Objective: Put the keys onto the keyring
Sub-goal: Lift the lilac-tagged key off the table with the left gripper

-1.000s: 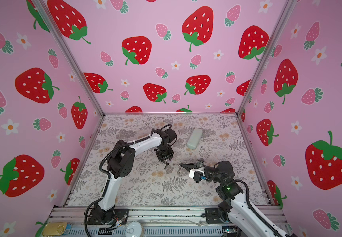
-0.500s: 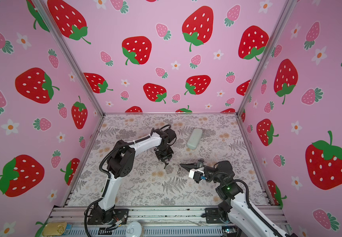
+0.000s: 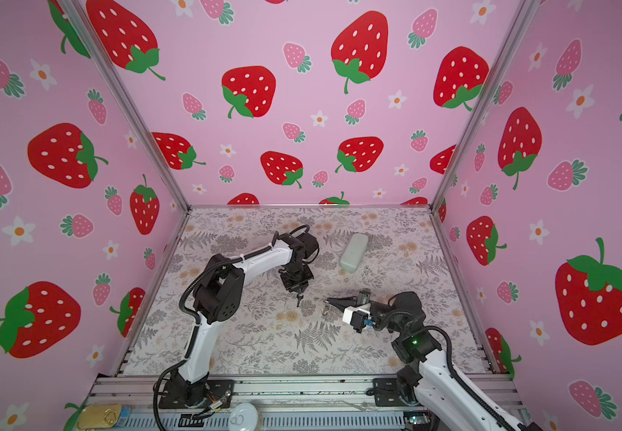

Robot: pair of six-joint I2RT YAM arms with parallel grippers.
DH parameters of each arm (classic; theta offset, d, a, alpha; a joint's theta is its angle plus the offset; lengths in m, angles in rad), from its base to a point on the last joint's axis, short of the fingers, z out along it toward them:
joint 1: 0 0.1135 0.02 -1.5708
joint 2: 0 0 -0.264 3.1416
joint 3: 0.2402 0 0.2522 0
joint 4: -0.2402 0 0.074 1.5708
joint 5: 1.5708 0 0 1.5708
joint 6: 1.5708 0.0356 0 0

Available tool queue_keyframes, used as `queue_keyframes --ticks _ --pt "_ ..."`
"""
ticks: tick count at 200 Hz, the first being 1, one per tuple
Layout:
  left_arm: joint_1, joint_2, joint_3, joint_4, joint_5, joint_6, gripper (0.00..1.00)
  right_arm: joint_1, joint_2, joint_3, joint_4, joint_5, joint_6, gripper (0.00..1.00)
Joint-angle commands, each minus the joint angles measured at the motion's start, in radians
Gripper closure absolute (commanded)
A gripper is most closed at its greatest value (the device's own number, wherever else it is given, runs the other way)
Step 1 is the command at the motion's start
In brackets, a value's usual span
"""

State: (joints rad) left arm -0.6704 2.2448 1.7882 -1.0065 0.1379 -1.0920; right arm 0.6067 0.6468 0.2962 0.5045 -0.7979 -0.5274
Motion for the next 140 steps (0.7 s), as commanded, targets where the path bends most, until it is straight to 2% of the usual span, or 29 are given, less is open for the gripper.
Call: queue_keyframes --ticks 1,9,54,57,67,109,140 --pt "0.004 -0.052 -0.022 -0.046 -0.036 0.029 0.9 0.004 -0.006 0.006 -0.007 -0.011 -0.027 0.98" --pt "0.005 -0.059 -0.03 -0.047 -0.04 0.038 0.93 0.002 -0.007 0.007 -0.009 -0.008 -0.028 0.98" --pt "0.009 -0.105 -0.065 -0.049 -0.064 0.065 0.93 0.004 -0.001 0.011 -0.017 -0.006 -0.034 0.98" --pt "0.009 -0.109 -0.065 -0.048 -0.067 0.068 0.98 0.004 0.0 0.011 -0.017 -0.007 -0.034 0.98" --pt "0.009 -0.119 -0.069 -0.047 -0.071 0.072 1.0 0.004 0.002 0.012 -0.017 -0.006 -0.035 0.98" --pt "0.008 -0.155 -0.083 -0.031 -0.101 0.106 1.0 0.004 0.009 0.018 -0.021 -0.003 -0.043 0.98" --pt "0.008 -0.165 -0.087 0.002 -0.071 0.141 1.0 0.003 0.011 0.02 -0.023 -0.004 -0.043 0.98"
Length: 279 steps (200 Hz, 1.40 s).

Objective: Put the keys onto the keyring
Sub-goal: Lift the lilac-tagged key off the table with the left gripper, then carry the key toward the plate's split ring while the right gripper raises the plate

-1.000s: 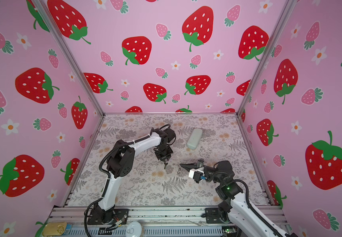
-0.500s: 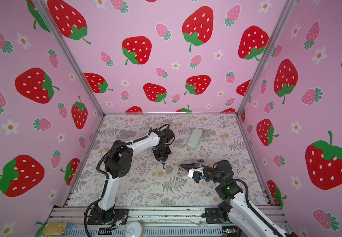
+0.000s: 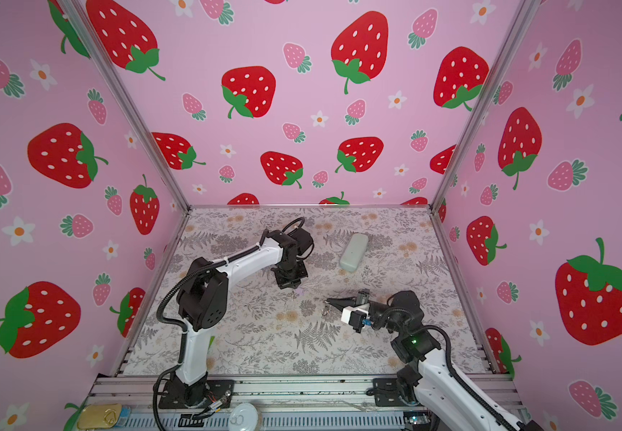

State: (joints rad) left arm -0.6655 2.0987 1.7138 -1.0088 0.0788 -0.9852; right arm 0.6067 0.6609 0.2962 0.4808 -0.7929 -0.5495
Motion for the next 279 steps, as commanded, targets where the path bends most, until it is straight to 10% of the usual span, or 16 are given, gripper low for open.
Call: queue_keyframes --ticks 1,279 --pt "0.003 -0.019 -0.013 0.006 -0.01 0.036 1.0 0.003 -0.003 0.02 0.001 -0.008 -0.02 0.98" --pt "0.037 -0.487 -0.424 0.633 0.423 1.158 1.0 -0.068 0.352 0.097 0.09 0.002 0.088 1.0"
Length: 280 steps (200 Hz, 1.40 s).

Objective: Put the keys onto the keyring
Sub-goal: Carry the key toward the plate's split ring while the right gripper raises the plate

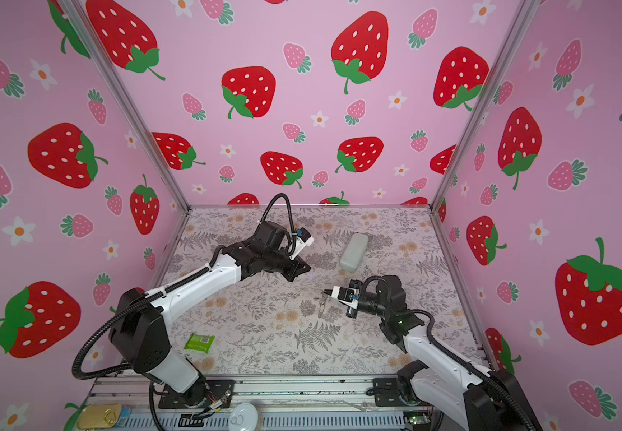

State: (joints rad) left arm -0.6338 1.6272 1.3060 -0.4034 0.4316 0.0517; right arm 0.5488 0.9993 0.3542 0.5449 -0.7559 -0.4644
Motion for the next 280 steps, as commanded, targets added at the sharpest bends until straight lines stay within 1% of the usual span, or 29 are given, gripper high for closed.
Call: queue_keyframes --ticks 1,16,31,47,66,91,116,169,208,238,280 --pt "0.005 -0.016 -0.017 0.028 0.072 0.123 1.0 -0.011 0.014 0.039 0.026 -0.036 0.003 1.0" --pt "0.005 -0.025 -0.023 0.023 0.121 0.184 1.0 -0.015 0.022 0.045 0.021 -0.037 0.001 1.0" --pt "0.006 -0.04 -0.04 0.051 0.119 0.208 1.0 -0.024 0.023 0.051 0.017 -0.041 0.001 1.0" --pt "0.006 -0.061 -0.06 0.069 0.138 0.264 1.0 -0.036 0.025 0.056 0.007 -0.052 0.001 1.0" --pt "0.007 -0.083 -0.081 0.09 0.132 0.313 1.0 -0.048 0.028 0.064 -0.009 -0.054 -0.003 1.0" --pt "0.007 -0.114 -0.108 0.092 0.152 0.411 1.0 -0.059 0.036 0.085 -0.055 -0.054 -0.036 1.0" --pt "0.0 -0.138 -0.125 0.092 0.142 0.474 1.0 -0.061 0.057 0.121 -0.117 -0.064 -0.096 1.0" --pt "-0.05 -0.154 -0.104 0.03 0.065 0.614 1.0 -0.061 0.094 0.174 -0.191 -0.08 -0.195 1.0" --pt "-0.092 -0.185 -0.126 0.009 -0.023 0.712 1.0 -0.065 0.101 0.183 -0.198 -0.128 -0.237 1.0" --pt "-0.109 -0.194 -0.132 0.001 -0.049 0.745 1.0 -0.065 0.091 0.174 -0.196 -0.134 -0.271 1.0" --pt "-0.13 -0.193 -0.131 -0.015 -0.056 0.769 1.0 -0.065 0.084 0.172 -0.155 -0.149 -0.273 1.0"
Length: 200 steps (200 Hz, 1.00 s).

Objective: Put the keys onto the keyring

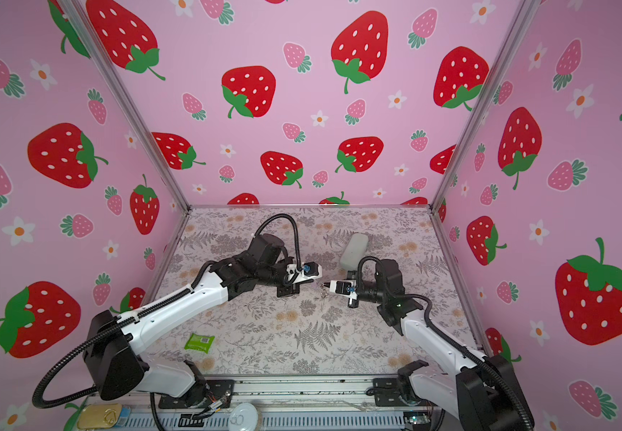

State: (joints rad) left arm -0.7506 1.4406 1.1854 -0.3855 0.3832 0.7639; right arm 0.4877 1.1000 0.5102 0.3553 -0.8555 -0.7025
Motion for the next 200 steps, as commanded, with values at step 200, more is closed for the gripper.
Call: queue_keyframes --ticks 200 --pt "-0.073 -0.034 -0.015 -0.006 -0.093 0.078 1.0 -0.005 -0.05 -0.021 0.094 -0.083 -0.019 1.0"
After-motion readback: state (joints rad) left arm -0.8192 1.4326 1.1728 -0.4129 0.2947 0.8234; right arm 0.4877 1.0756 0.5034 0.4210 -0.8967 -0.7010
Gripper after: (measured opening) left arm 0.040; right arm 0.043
